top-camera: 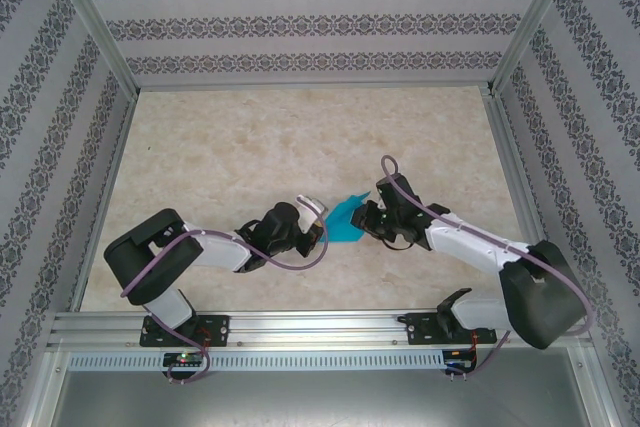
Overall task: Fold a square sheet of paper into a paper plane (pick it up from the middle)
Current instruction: Fourth fold the wing at the center of the table.
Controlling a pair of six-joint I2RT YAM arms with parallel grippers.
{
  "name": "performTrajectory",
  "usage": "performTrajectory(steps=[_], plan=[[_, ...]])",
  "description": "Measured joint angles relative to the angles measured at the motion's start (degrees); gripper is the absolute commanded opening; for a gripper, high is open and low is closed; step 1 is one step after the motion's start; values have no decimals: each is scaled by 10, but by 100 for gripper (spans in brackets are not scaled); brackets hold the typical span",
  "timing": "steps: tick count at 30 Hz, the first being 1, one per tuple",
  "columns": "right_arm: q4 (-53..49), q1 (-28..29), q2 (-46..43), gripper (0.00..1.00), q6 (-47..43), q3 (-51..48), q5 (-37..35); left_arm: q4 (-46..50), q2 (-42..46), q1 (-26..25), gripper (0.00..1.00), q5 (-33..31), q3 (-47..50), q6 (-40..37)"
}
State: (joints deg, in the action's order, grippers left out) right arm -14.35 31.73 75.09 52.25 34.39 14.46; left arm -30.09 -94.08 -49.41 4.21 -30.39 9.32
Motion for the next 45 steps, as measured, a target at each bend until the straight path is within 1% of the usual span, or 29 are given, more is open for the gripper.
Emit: performTrajectory(steps=[4, 10, 16, 22, 26, 30, 37, 41, 45], plan=[[0, 0, 51, 18, -3, 5, -10, 18, -9, -3, 3, 0, -11, 8], [1, -13, 112, 18, -18, 25, -15, 50, -16, -3, 3, 10, -31, 24], [17, -30, 142, 19, -58, 47, 4, 79, -17, -3, 2, 34, -47, 49], [20, -49, 140, 21, -102, 47, 26, 111, -20, -3, 0, 41, -71, 74], [15, -49, 108, 22, -123, 47, 39, 122, -33, -3, 0, 41, -88, 95], [20, -49, 80, 22, -130, 47, 52, 130, -48, -3, 0, 41, -93, 115], [54, -48, 91, 22, -125, 44, 69, 136, -57, -3, 0, 41, -93, 164], [70, -48, 101, 26, -115, 41, 72, 136, -57, -3, 0, 41, -93, 202], [80, -48, 110, 32, -110, 40, 73, 135, -57, -2, 0, 45, -93, 239]])
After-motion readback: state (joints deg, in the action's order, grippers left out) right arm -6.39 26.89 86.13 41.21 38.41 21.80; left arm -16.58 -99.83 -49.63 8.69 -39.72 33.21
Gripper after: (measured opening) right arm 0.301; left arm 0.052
